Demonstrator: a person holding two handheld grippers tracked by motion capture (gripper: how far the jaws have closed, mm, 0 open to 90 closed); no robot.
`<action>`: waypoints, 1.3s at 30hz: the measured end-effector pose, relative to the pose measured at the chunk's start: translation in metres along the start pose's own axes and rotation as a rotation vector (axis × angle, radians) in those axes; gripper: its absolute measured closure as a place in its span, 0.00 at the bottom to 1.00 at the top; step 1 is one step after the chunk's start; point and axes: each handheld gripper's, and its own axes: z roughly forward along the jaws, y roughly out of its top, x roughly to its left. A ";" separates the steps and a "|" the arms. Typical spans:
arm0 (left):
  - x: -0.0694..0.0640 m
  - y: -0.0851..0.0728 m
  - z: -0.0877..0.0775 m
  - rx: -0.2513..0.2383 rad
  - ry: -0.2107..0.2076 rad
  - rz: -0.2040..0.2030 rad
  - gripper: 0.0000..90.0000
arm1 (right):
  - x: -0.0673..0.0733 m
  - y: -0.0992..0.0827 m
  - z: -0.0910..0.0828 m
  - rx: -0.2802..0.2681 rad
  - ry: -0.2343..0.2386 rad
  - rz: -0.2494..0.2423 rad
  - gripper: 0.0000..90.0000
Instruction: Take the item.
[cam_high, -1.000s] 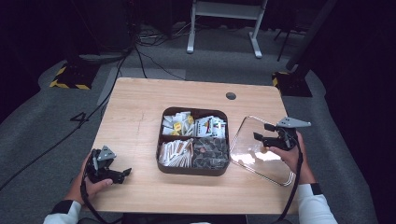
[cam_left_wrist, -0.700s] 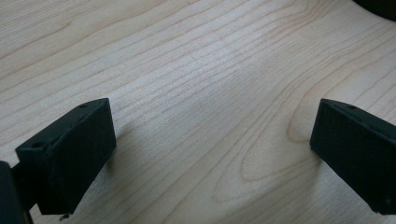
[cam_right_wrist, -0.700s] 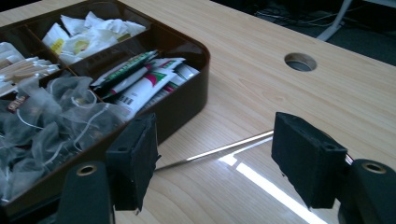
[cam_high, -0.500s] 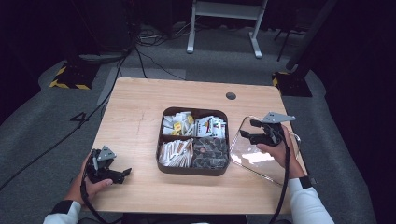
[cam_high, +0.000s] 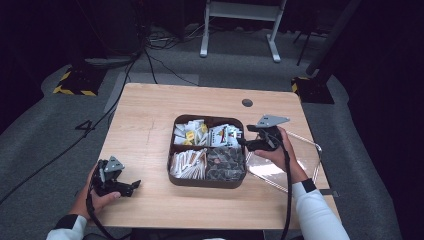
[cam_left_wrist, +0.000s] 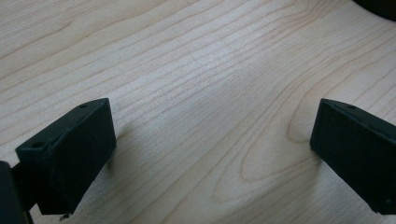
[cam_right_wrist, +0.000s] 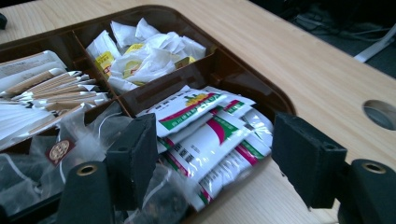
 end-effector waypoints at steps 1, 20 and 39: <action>0.000 0.000 0.000 0.000 0.000 0.001 0.00 | 0.001 0.004 0.010 0.009 0.007 0.001 0.36; 0.000 0.001 0.000 -0.001 -0.002 0.004 0.00 | 0.005 0.018 0.081 0.133 0.013 0.038 0.36; 0.000 0.001 0.000 -0.001 -0.001 0.004 0.01 | 0.027 0.037 0.090 0.104 0.033 -0.028 0.44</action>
